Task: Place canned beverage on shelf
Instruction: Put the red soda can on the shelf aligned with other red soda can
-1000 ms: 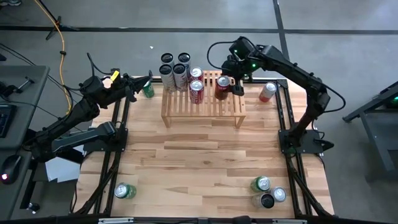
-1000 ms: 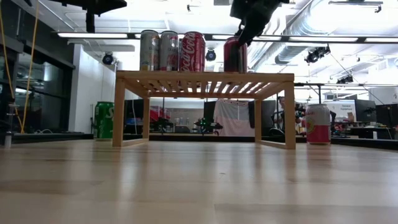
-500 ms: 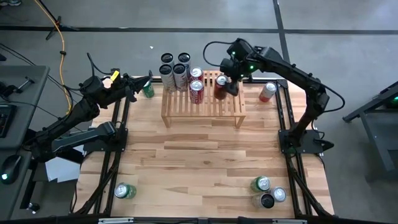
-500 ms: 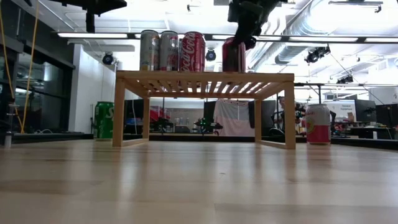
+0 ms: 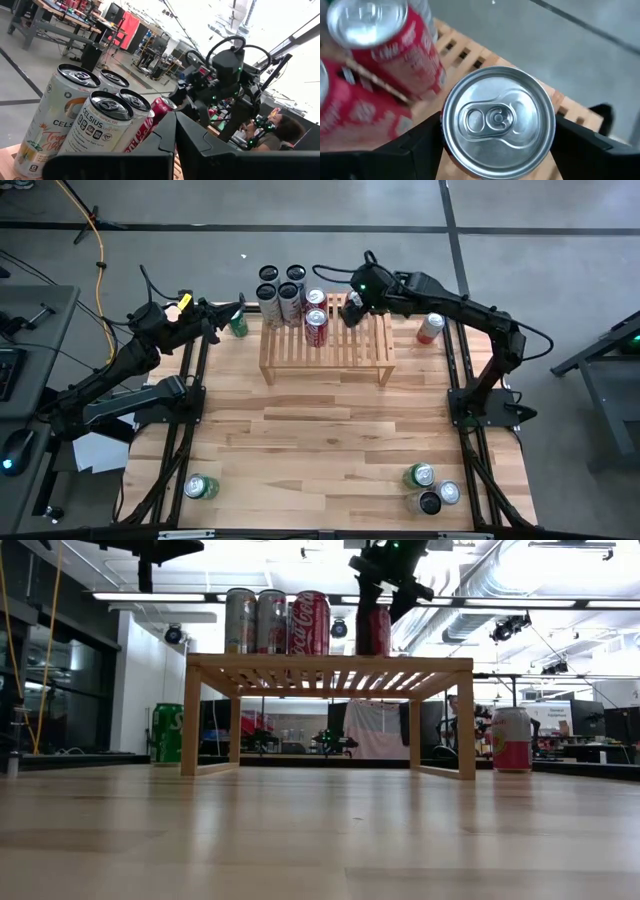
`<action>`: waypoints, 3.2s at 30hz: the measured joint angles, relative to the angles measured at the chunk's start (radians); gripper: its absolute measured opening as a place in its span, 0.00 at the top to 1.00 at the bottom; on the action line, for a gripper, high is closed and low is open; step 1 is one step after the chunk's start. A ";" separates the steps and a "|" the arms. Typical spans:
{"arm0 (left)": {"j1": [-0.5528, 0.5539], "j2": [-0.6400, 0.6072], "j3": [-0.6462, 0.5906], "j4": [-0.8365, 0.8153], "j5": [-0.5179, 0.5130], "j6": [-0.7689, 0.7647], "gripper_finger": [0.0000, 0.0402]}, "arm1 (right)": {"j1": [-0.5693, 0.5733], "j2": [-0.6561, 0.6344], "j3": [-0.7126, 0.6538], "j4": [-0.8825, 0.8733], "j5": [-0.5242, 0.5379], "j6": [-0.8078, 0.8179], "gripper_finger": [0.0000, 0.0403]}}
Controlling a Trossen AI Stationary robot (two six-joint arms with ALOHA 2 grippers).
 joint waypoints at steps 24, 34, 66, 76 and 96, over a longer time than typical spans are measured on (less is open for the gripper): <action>0.000 0.000 0.000 -0.017 0.002 0.000 1.00 | 0.017 0.069 0.006 0.016 0.063 0.254 0.28; 0.000 0.000 0.000 -0.042 0.001 0.000 1.00 | 0.018 0.052 0.000 0.047 0.044 0.234 0.18; 0.000 0.000 0.000 -0.039 0.000 0.000 1.00 | 0.015 0.048 0.000 0.070 0.055 0.185 0.04; 0.000 0.000 0.000 -0.039 0.000 0.017 1.00 | 0.006 0.047 0.018 0.077 0.032 0.113 0.04; 0.000 0.000 0.000 -0.037 0.000 0.019 1.00 | -0.012 0.046 0.405 -0.104 -0.142 -0.420 0.04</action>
